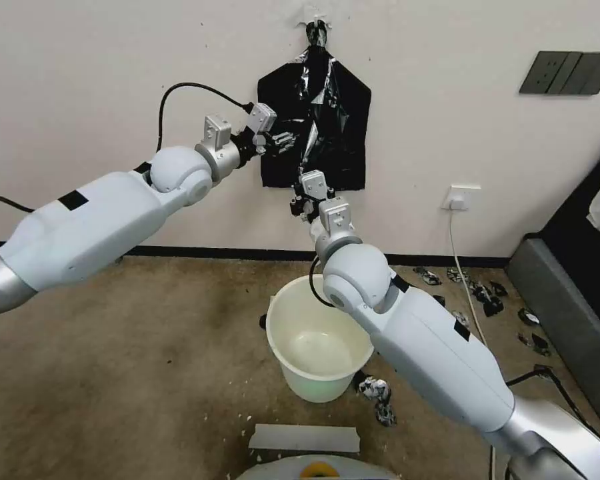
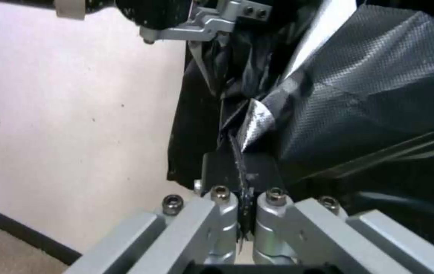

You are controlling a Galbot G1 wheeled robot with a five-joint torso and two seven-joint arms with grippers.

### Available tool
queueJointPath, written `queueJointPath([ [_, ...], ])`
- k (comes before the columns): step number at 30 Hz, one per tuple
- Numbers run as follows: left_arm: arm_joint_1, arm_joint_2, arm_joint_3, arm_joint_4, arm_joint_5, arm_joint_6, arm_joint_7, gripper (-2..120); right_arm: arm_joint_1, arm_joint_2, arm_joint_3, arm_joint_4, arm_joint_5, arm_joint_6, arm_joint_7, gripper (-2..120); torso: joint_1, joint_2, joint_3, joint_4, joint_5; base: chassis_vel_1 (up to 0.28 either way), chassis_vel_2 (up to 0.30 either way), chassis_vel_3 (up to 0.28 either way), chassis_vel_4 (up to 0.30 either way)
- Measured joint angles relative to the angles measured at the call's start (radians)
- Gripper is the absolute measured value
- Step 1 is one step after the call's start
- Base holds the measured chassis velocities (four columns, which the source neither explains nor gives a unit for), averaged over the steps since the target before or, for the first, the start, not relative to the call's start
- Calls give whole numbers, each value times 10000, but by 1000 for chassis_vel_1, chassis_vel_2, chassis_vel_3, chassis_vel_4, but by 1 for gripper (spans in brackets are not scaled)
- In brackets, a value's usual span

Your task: Place a trash bag onto the trash bin.

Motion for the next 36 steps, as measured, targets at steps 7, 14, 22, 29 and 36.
queueJointPath([
  [7,251,-25,-334,-31,1,15,-198,3,-19,46,-19,-1,-4,70,-43,0,0,0,0,0,-1,0,0,0,0],
  [14,411,-38,-501,-40,1,23,-273,0,-346,59,100,321,-27,219,-214,14,0,0,0,1,0,0,0,0,0],
  [22,546,-71,-586,-28,1,33,-385,0,-869,-188,668,1069,-1130,1075,-921,45,0,0,0,-1,1,0,0,0,0],
  [29,554,-77,-604,-5,1,43,-442,0,592,-318,677,815,-1486,540,-1066,70,0,0,0,0,-1,0,0,0,0],
  [36,615,-64,-773,0,-2,50,-477,0,2377,-135,-223,-408,-1046,-1421,-441,95,0,0,0,0,-2,0,0,0,0],
])
